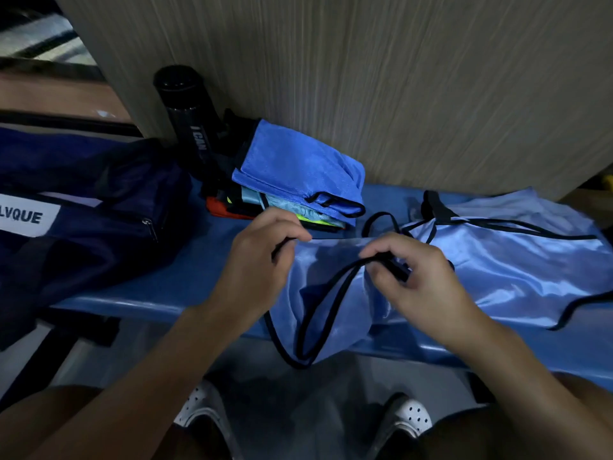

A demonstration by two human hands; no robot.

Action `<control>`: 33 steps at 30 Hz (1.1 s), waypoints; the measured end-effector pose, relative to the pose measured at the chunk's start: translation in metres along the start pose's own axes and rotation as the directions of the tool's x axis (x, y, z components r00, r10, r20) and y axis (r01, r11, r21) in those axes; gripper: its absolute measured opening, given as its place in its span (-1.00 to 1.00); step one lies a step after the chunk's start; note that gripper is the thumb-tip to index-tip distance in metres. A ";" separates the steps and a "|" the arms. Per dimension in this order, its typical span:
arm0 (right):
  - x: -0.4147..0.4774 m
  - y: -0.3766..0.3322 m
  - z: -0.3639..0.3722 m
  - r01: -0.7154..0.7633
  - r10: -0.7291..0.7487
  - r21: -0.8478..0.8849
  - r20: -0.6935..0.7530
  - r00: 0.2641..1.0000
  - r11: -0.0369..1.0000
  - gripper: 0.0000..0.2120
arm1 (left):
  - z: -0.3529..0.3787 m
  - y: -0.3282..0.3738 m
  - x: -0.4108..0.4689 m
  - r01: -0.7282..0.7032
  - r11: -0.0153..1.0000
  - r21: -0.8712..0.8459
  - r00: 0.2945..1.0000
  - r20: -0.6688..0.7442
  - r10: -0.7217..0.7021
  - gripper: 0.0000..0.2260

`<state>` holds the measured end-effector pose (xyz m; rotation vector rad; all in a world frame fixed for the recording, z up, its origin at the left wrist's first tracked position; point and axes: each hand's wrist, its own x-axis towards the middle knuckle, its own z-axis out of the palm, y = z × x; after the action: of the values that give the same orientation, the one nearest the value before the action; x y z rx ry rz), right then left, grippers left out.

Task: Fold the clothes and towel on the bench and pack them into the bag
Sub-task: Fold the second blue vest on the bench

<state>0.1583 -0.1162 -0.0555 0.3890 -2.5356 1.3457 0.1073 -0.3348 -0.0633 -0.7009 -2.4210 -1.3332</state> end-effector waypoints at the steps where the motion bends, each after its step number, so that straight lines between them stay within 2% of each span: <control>1: 0.003 0.002 0.004 0.031 -0.031 -0.021 0.013 0.999 0.999 -0.87 | 0.000 0.002 -0.001 0.002 0.999 -0.035 1.000 0.004 -0.002 -0.73; 7: 0.021 0.010 0.019 0.056 -0.055 -0.004 0.133 0.990 0.998 -0.90 | 0.001 0.008 -0.007 0.012 0.983 -0.183 0.997 0.079 0.003 -0.72; 13: 0.023 0.007 0.024 0.063 -0.062 -0.010 0.108 0.992 0.998 -0.89 | -0.002 0.005 -0.007 0.063 0.965 -0.255 0.996 0.071 -0.046 -0.68; 16: 0.023 0.005 0.022 0.040 -0.042 0.023 0.108 0.993 0.999 -0.87 | -0.001 0.005 -0.005 0.193 0.956 -0.222 0.980 0.097 -0.176 -0.76; 19: 0.022 0.005 0.022 0.060 -0.061 0.018 0.088 0.994 0.998 -0.87 | -0.002 0.004 -0.003 0.356 0.928 -0.106 0.923 0.191 -0.333 -0.88; 20: 0.021 0.005 0.022 0.064 -0.065 0.013 0.083 0.994 0.998 -0.87 | -0.002 0.004 -0.002 0.354 0.930 -0.098 0.922 0.201 -0.330 -0.93; 22: 0.021 0.005 0.022 0.073 -0.073 0.009 0.073 0.995 0.997 -0.87 | -0.002 0.006 -0.002 0.306 0.944 -0.122 0.945 0.156 -0.286 -0.86; 25: 0.022 0.001 0.020 0.067 -0.068 0.019 0.051 0.996 0.998 -0.88 | -0.004 0.012 -0.001 0.274 0.948 -0.161 0.959 0.115 -0.258 -0.91; 28: 0.024 0.000 0.017 0.029 -0.028 -0.021 0.052 0.998 0.999 -0.85 | -0.003 0.013 -0.004 0.300 0.941 -0.154 0.948 0.160 -0.276 -0.87; 31: 0.025 0.001 0.018 0.042 -0.042 -0.022 0.012 0.999 0.999 -0.85 | -0.002 0.012 -0.005 0.328 0.908 -0.259 0.936 0.220 -0.275 -0.83; 33: 0.026 0.002 0.019 0.054 -0.054 0.006 -0.011 0.998 0.999 -0.86 | -0.002 0.012 -0.005 0.337 0.897 -0.287 0.925 0.278 -0.259 -0.72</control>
<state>0.1315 -0.1345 -0.0587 0.4469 -2.4940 1.3332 0.1176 -0.3322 -0.0562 -0.6056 -2.5974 -1.9139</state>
